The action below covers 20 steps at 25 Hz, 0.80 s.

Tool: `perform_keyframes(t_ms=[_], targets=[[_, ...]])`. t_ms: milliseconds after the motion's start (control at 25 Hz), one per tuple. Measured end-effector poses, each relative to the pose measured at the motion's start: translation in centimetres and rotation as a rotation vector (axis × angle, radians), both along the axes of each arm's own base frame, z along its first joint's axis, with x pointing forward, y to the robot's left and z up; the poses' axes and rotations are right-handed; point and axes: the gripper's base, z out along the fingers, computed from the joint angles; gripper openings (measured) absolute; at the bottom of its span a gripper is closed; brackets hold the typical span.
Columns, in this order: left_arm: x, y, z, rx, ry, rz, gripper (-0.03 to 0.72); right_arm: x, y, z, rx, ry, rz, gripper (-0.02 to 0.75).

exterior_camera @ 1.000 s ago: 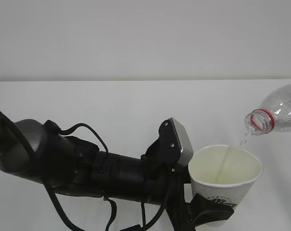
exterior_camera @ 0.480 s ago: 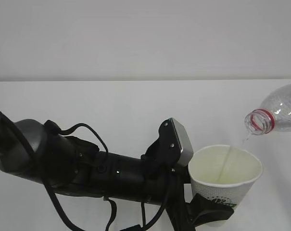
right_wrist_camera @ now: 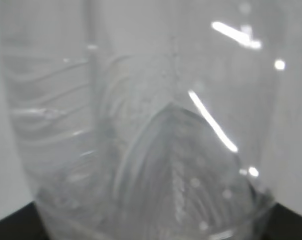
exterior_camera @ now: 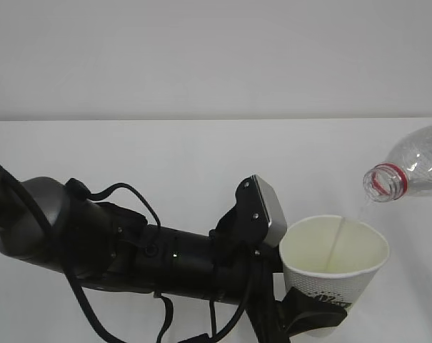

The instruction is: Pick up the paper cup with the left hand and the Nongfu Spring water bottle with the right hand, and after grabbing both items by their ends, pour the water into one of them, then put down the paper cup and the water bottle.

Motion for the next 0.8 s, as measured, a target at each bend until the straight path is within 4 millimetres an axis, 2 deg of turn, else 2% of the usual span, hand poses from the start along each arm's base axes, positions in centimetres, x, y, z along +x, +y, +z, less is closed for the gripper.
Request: perform_keyframes(t_ms=[800], targets=[[0.00,0.00,-0.05,0.001,0.001,0.000,0.507,0.00,0.00,0.00,-0.004,-0.001,0.001,0.468]])
